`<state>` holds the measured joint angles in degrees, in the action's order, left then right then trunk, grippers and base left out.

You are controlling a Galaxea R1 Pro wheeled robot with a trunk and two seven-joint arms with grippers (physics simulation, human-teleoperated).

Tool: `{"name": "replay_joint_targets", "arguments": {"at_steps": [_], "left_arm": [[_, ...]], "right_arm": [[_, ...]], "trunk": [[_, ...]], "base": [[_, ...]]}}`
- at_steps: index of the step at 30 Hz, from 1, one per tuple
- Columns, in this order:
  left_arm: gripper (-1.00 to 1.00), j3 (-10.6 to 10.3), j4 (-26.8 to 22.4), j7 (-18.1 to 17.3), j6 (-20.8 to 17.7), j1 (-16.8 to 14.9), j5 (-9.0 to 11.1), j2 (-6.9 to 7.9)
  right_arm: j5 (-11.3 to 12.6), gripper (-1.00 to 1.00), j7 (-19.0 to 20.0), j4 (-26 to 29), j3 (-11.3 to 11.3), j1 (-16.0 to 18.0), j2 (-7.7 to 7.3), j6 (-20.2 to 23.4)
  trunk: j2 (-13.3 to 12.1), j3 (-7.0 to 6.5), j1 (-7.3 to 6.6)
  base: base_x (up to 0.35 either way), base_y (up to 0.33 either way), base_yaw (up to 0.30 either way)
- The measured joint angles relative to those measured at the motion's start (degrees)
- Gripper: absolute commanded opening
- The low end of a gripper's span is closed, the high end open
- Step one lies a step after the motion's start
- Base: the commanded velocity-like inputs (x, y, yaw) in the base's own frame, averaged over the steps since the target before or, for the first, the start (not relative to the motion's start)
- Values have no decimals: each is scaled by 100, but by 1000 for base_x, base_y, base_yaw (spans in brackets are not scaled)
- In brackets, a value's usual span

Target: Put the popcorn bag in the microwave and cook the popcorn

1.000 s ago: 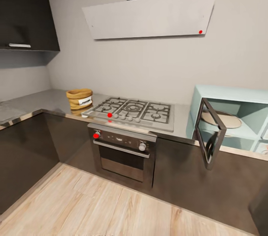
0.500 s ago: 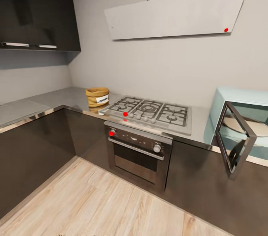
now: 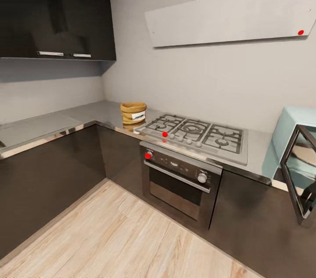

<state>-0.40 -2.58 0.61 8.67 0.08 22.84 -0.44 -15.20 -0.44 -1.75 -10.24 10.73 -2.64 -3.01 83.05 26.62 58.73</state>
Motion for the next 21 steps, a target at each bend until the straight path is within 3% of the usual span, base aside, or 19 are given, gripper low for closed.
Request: {"name": "replay_joint_targets", "arguments": {"at_steps": [12,21], "left_arm": [[100,0,6,-8,-12,0,14,0],[100,-14,25,-77,-87,0,-20,10]], "right_arm": [[-36,100,28,8,50,1,-27,18],[-37,100,20,8,53,0,-25,17]], "trunk": [[0,0,0],[1,0,-3]], "base": [[11,3,5],[275,105,0]]}}
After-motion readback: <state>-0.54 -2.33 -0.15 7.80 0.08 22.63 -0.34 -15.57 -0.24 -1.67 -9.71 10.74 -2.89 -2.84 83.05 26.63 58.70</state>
